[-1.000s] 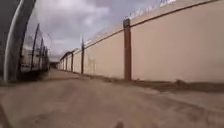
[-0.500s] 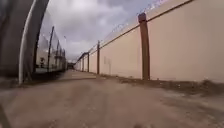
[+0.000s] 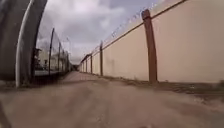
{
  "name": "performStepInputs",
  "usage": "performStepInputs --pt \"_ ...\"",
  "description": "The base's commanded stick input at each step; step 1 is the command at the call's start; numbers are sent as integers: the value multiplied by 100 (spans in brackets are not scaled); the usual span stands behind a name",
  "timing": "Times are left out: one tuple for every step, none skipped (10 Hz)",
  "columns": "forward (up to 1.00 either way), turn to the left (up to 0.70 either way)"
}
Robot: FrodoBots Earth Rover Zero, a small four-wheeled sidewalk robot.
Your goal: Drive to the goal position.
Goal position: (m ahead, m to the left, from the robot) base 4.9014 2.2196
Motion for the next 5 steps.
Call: performStepInputs --pt "70 0" --pt "70 0" --pt "70 0" --pt "70 0" --pt "70 0"
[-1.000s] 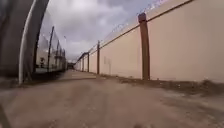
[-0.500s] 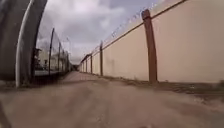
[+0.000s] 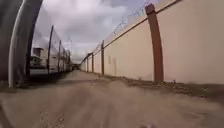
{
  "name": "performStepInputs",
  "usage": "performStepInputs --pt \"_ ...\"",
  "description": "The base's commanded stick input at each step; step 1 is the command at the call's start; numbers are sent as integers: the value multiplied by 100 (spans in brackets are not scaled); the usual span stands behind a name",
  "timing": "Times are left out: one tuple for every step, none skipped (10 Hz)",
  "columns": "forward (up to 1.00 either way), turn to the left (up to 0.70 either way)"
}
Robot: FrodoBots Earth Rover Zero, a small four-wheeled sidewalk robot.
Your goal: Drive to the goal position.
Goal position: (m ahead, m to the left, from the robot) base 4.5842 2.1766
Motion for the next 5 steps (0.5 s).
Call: performStepInputs --pt "70 0" --pt "70 0" --pt "70 7" --pt "70 30" --pt "70 35"
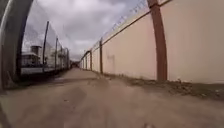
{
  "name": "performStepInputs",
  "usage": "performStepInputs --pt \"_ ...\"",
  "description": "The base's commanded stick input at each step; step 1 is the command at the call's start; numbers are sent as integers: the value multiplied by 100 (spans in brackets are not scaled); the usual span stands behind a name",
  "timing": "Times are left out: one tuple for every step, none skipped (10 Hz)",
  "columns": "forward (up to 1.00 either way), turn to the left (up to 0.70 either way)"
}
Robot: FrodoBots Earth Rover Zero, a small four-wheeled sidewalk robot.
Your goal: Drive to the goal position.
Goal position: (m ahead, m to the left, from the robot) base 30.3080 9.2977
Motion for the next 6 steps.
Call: performStepInputs --pt "70 35" --pt "70 35" --pt "70 35" --pt "70 35" --pt "70 35" --pt "70 35"
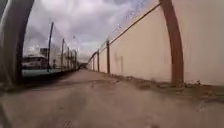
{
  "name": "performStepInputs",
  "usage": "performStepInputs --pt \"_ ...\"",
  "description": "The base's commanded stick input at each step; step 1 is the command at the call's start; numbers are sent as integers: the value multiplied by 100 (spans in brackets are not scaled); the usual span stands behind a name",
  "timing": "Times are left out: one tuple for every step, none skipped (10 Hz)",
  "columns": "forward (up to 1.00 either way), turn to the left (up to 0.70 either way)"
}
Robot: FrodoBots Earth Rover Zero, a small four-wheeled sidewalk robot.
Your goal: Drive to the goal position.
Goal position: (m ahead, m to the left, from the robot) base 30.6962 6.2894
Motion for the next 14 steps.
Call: performStepInputs --pt "70 28" --pt "70 0" --pt "70 0" --pt "70 0" --pt "70 0" --pt "70 0" --pt "70 0" --pt "70 0" --pt "70 0" --pt "70 13" --pt "70 35" --pt "70 34" --pt "70 18" --pt "70 0"
